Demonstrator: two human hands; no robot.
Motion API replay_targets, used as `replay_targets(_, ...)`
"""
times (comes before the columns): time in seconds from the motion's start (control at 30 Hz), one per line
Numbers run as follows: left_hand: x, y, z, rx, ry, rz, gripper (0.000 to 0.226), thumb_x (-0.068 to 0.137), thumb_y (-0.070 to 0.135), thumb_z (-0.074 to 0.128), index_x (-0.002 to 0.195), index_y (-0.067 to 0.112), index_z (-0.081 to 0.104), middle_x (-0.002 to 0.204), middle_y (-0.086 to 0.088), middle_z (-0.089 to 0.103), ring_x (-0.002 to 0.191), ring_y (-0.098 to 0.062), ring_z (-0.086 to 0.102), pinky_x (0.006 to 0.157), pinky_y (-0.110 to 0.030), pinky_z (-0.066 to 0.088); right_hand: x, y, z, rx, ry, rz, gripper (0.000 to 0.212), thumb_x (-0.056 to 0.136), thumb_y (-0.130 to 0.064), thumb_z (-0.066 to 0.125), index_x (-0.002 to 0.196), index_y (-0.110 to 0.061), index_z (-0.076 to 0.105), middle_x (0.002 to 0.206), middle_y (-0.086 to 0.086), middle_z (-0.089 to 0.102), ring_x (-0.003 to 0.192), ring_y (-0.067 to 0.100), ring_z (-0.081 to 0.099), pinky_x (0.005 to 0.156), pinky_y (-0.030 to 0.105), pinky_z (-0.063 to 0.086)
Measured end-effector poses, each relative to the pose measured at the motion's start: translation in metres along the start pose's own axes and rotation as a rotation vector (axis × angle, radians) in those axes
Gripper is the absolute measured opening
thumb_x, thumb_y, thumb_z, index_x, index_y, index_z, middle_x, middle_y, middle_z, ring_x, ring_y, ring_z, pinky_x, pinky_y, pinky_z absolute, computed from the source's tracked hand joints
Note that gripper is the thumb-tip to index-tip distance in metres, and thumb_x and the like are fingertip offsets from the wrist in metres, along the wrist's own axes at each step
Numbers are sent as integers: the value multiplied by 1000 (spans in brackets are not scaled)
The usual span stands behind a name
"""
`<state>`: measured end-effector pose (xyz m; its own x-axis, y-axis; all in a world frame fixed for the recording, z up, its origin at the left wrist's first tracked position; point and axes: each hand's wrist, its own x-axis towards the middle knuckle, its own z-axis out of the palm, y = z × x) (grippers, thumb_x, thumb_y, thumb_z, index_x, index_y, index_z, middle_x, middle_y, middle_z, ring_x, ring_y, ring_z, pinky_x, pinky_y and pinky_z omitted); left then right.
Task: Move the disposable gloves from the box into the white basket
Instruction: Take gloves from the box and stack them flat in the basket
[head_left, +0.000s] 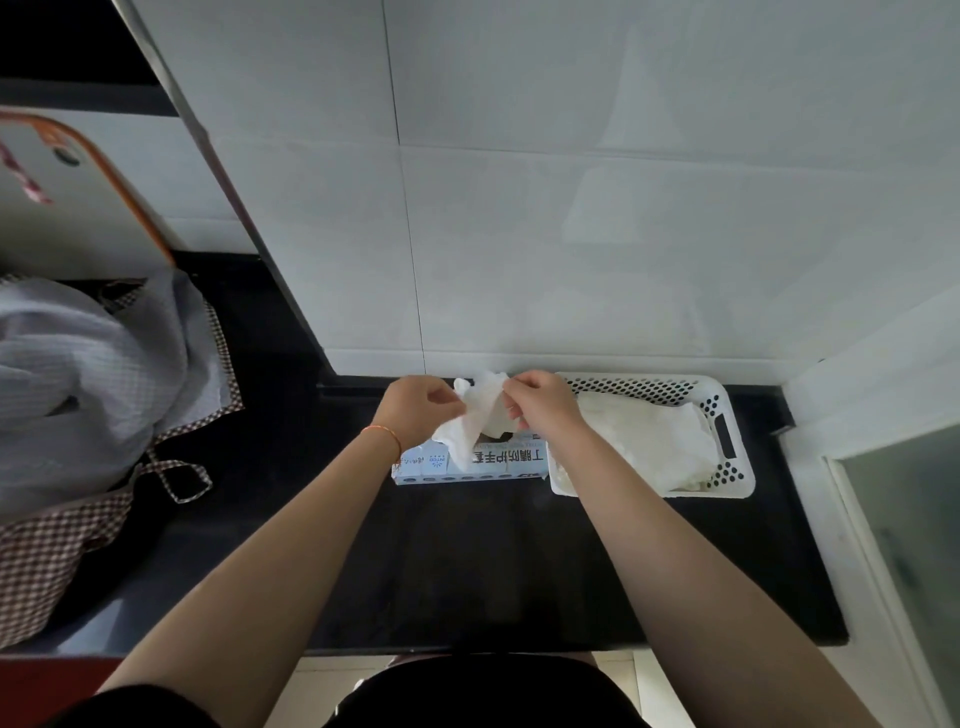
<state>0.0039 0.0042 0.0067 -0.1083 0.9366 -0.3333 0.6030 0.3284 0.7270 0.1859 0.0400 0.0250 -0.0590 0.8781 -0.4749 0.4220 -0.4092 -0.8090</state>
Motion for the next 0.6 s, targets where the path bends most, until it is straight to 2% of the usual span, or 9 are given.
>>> replay_targets(0.13,2,4,-12,-7,7,-11,10,90,28,64,87,19,67,83,9,66,82,-11,61,68,-18,45,0,-2,-5,15,-3,30,15,94,-15,51,92,-6,63,77,4,66,65,15,60,60,28,52)
replay_targets(0.2,1,9,-15,-60,-90,18,14,86,34,70,92,20,69,90,8,68,86,-10,63,76,-21,49,-2,-7,-4,87,-54,39,16,95,-14,51,92,-3,63,79,7,68,68,18,63,60,28,51)
replay_targets(0.27,-2,11,-12,-15,-201,62,25,80,37,78,99,22,69,97,9,69,91,-6,64,84,-21,49,-5,-14,0,180,-106,41,17,97,-15,51,91,-5,63,80,9,71,70,22,66,62,30,52)
replay_targets(0.3,-3,10,-10,22,-206,71,26,79,36,79,99,22,69,97,10,68,91,-6,64,85,-20,49,-6,-17,2,196,-111,37,18,98,-16,50,92,-5,63,80,9,72,70,21,68,63,30,52)
replay_targets(0.43,-6,6,-7,-9,-40,18,7,87,28,70,87,22,70,89,11,68,87,-8,62,79,-21,47,-10,-23,3,187,-60,36,22,100,-17,44,99,-3,61,76,6,74,63,17,68,63,29,50)
replay_targets(0.53,-9,8,-10,-89,-18,-21,9,87,23,65,81,18,68,83,6,67,80,-10,59,76,-25,49,-12,-21,2,198,-35,51,19,100,-15,44,101,-3,58,76,8,73,61,19,66,59,29,49)
replay_targets(0.6,-10,13,-14,-233,-15,-51,9,87,18,64,80,13,68,80,1,68,73,-11,60,72,-26,51,-14,-19,3,193,-38,58,21,100,-20,48,104,-2,58,80,9,73,64,20,66,61,29,49)
